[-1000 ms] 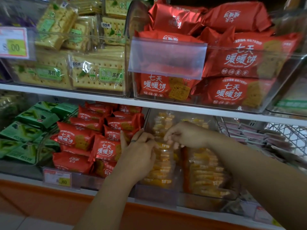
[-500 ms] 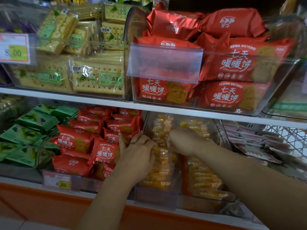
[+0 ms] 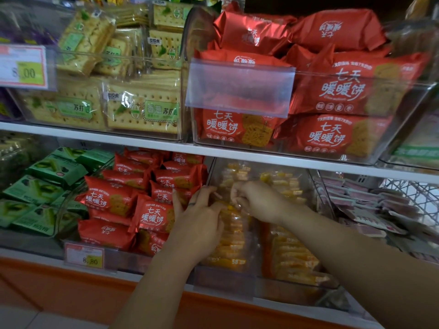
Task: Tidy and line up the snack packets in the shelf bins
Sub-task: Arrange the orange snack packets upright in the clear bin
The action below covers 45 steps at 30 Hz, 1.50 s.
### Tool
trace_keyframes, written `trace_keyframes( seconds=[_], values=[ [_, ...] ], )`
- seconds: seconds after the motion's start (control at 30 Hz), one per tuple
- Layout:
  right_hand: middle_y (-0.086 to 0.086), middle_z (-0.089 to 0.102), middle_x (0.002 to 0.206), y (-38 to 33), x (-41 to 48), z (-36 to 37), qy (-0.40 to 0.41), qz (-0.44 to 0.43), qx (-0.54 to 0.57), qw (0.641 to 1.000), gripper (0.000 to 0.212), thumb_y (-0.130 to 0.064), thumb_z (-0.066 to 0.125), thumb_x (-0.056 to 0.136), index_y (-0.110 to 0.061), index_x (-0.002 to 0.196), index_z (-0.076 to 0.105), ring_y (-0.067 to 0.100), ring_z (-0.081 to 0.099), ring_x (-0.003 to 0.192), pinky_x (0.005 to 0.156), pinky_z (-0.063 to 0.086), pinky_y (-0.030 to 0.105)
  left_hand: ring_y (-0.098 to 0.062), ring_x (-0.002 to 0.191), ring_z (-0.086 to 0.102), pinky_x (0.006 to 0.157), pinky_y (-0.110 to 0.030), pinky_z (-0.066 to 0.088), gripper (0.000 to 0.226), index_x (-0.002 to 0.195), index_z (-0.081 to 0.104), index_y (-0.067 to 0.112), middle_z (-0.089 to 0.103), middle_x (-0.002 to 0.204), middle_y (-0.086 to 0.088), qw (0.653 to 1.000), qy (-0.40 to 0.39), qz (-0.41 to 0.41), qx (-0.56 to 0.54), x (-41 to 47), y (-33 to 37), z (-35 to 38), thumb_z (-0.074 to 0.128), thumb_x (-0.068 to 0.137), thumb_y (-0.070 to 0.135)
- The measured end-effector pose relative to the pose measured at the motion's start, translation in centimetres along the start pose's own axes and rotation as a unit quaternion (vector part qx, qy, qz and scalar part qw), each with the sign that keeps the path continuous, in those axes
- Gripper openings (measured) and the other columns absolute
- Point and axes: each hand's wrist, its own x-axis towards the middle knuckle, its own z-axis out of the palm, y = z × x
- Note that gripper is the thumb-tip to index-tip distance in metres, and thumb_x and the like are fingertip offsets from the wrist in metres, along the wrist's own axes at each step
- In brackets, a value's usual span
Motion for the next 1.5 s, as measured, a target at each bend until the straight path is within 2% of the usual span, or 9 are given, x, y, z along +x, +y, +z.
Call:
trace_keyframes(
  seconds=[0.27,0.57,0.8,0.97,1.1,1.23,1.33,1.4,1.5],
  values=[
    [-0.01,0.065,0.082,1.2,-0.3,-2.3,-0.017,0.021,0.097,0.995,0.008,-0.022,0.058,0.092,-0.02,0.094,0.066,0.004,0.064,0.07,0.067,0.05,0.016,-0.009,0.144,0.002,0.11,-0.06,-0.013,0.04,0.136,0.041,0.037,0.026,0.149,0.023,1.0,-0.022,-0.003,-0.001,0.3,-0.1,-0.1,0.036,0.097,0.03],
    [-0.008,0.065,0.098,1.6,-0.8,-2.0,-0.025,0.042,-0.216,0.975,0.021,-0.033,0.071,0.078,-0.028,0.097,0.064,0.015,0.059,0.096,0.08,0.048,0.03,-0.012,0.144,0.002,0.11,-0.062,-0.012,0.046,0.143,0.032,0.04,0.032,0.143,0.019,1.0,-0.023,0.001,0.021,0.3,0.0,-0.1,0.033,0.098,0.03],
    [0.003,0.063,0.096,1.3,0.6,-0.9,0.034,0.056,-0.242,0.968,0.011,-0.019,0.06,0.086,-0.016,0.092,0.069,0.022,0.06,0.091,0.059,0.031,0.021,-0.01,0.143,0.002,0.11,-0.062,-0.013,0.04,0.135,0.043,0.041,0.035,0.14,0.022,1.0,-0.02,0.001,0.008,0.5,-0.1,0.1,0.035,0.097,0.03],
    [0.006,0.06,0.092,1.3,2.1,0.5,0.046,0.061,-0.177,0.981,0.004,-0.016,0.063,0.084,-0.014,0.081,0.065,0.026,0.062,0.086,0.071,0.047,0.027,-0.011,0.144,0.003,0.109,-0.062,-0.014,0.041,0.136,0.043,0.037,0.037,0.142,0.019,1.0,-0.02,0.002,0.005,0.5,-0.1,0.2,0.036,0.097,0.028],
    [-0.013,0.054,0.072,1.4,1.1,-0.6,0.016,0.06,-0.092,0.994,0.015,-0.025,0.07,0.083,-0.011,0.081,0.07,0.009,0.056,0.076,0.066,0.04,0.02,-0.011,0.144,0.001,0.11,-0.062,-0.014,0.043,0.14,0.039,0.037,0.034,0.145,0.02,1.0,-0.019,0.004,0.004,0.3,-0.2,0.1,0.035,0.097,0.028],
    [-0.009,0.06,0.091,0.8,-0.4,-2.9,0.082,0.104,0.058,0.99,0.018,-0.035,0.06,0.09,-0.019,0.093,0.068,0.011,0.058,0.098,0.072,0.037,0.016,-0.012,0.144,0.002,0.11,-0.062,-0.014,0.045,0.141,0.037,0.038,0.033,0.145,0.021,1.0,-0.019,0.005,0.0,0.3,-0.2,0.0,0.035,0.098,0.028],
    [0.004,0.063,0.111,0.6,1.0,-2.1,0.147,0.22,0.327,0.907,0.018,-0.036,0.053,0.092,-0.022,0.098,0.064,0.02,0.056,0.107,0.101,0.039,0.031,-0.012,0.144,0.003,0.11,-0.062,-0.013,0.044,0.14,0.038,0.039,0.034,0.145,0.021,1.0,-0.017,0.002,-0.002,0.5,-0.2,0.0,0.035,0.098,0.028],
    [0.009,0.062,0.116,-0.2,1.6,-0.9,0.175,0.251,0.448,0.84,0.022,-0.026,0.055,0.091,-0.016,0.109,0.062,0.026,0.056,0.109,0.1,0.04,0.037,-0.013,0.144,0.003,0.11,-0.062,-0.013,0.044,0.141,0.037,0.039,0.033,0.146,0.021,1.0,-0.019,-0.002,0.0,0.5,-0.2,0.0,0.034,0.098,0.028],
    [0.003,0.054,0.112,-1.5,1.7,1.2,0.172,0.282,0.482,0.811,0.038,-0.024,0.051,0.094,-0.008,0.128,0.051,0.022,0.05,0.11,0.092,0.037,0.03,-0.013,0.144,0.003,0.109,-0.062,-0.013,0.045,0.142,0.036,0.038,0.034,0.146,0.02,1.0,-0.014,0.0,0.001,0.4,-0.2,0.1,0.035,0.098,0.028]
  ],
)
